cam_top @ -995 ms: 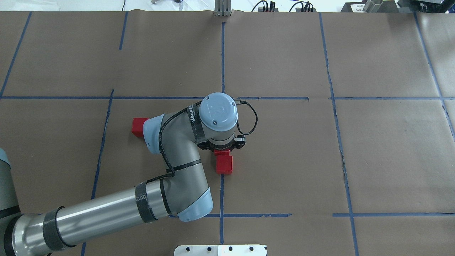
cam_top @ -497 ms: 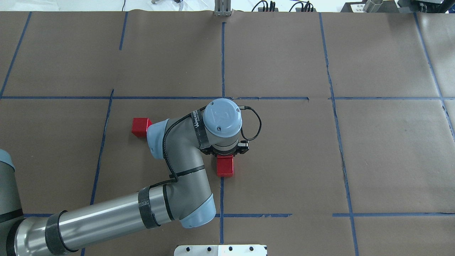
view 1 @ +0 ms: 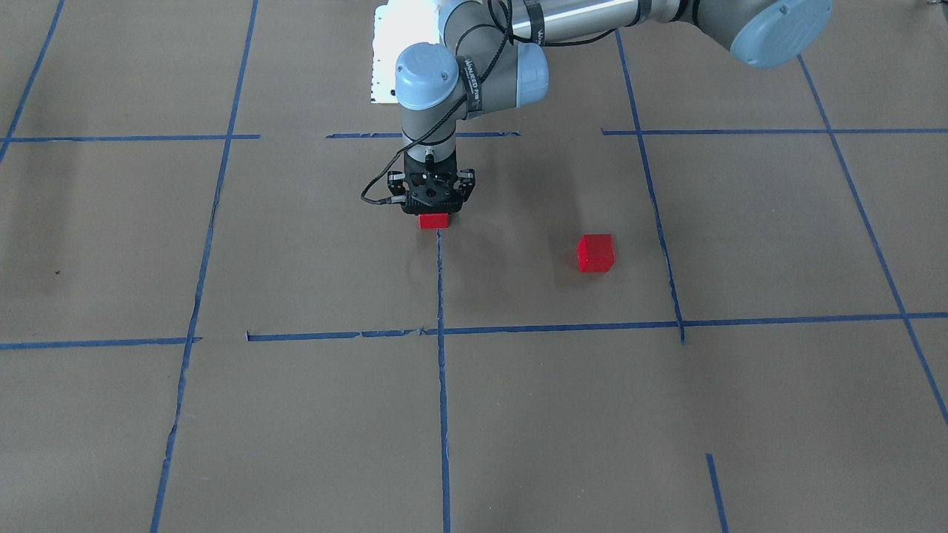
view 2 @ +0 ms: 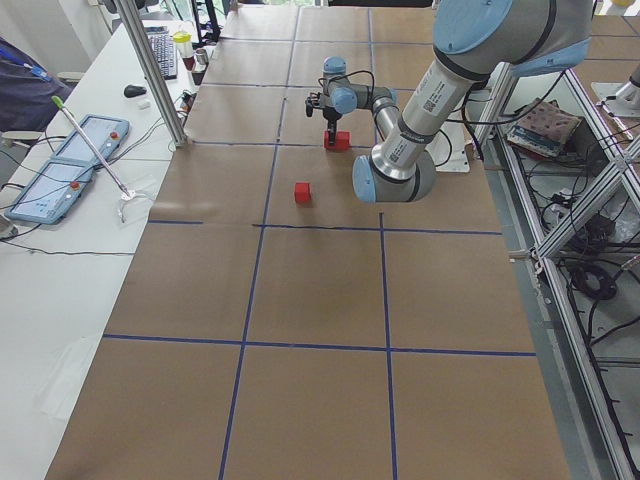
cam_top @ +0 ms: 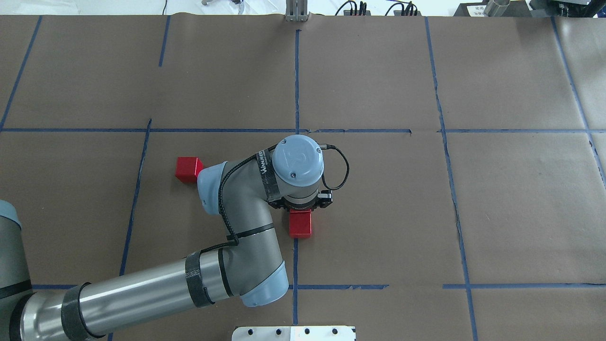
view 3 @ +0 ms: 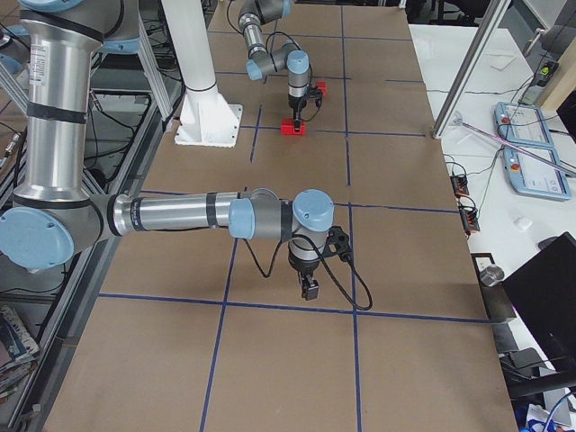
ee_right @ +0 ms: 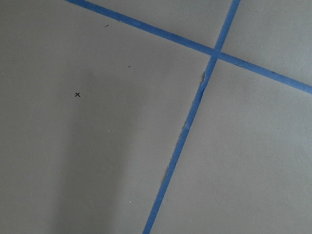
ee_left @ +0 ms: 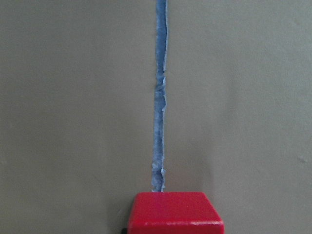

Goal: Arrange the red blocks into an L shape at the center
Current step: 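Lower the cube, open the left gripper and lift away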

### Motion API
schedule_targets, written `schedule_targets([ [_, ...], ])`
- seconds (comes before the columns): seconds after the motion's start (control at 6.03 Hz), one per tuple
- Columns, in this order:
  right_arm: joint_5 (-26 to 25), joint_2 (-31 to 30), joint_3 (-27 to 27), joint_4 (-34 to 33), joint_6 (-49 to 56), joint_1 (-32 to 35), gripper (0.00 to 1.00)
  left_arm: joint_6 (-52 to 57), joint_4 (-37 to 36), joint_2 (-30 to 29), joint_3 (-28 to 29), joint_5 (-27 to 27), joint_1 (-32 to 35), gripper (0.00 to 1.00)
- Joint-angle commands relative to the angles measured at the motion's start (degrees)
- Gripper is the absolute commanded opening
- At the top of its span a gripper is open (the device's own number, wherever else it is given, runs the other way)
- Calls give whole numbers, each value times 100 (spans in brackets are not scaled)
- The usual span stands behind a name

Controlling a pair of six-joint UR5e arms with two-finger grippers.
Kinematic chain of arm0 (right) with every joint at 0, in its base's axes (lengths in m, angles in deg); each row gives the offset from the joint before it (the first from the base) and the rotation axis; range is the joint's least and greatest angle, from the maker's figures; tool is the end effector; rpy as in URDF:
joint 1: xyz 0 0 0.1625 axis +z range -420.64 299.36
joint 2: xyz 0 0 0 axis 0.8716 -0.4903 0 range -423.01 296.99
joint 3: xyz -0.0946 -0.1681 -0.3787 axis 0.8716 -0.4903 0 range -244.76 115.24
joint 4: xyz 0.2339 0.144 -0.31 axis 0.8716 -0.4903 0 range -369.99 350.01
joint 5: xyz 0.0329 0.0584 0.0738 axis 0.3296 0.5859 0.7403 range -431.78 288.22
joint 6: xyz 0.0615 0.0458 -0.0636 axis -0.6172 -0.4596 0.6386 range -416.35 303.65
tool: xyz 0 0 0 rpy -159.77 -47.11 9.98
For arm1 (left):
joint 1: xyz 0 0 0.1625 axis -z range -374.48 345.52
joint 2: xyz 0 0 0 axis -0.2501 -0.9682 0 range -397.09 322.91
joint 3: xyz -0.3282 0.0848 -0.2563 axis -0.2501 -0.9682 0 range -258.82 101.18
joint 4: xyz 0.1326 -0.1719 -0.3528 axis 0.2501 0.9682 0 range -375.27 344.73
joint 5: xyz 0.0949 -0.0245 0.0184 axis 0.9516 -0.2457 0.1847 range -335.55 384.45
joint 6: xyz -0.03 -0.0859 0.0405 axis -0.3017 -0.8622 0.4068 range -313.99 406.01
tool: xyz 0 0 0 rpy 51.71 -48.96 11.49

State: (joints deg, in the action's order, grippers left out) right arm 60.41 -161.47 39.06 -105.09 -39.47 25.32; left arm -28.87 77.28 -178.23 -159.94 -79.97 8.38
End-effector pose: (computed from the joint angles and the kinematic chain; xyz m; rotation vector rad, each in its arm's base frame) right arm 0.0361 -0.4316 0.6196 0.0872 -0.7353 -0.3500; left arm 0.6581 -0.3952 0.1635 0.0274 0.8128 -0.0291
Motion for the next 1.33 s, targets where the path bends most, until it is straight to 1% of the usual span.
schedule_targets([
  [0.0,0,11,-3,0,-9,0,99,0,0,7,0,1,-1,39],
  [0.33,0,20,-11,-9,-9,0,99,0,0,7,9,1,-1,63],
  [0.66,0,20,-11,-9,-9,0,99,0,18,7,0,1,-1,70],
  [0.83,0,20,-11,-9,-9,0,99,0,18,-2,0,1,-1,78],
  [0.99,0,20,-11,-9,-9,0,99,9,-17,-11,-105,-8,8,100],
  [1.16,0,29,-11,-9,-9,0,99,17,-78,15,-314,-8,86,100],
])
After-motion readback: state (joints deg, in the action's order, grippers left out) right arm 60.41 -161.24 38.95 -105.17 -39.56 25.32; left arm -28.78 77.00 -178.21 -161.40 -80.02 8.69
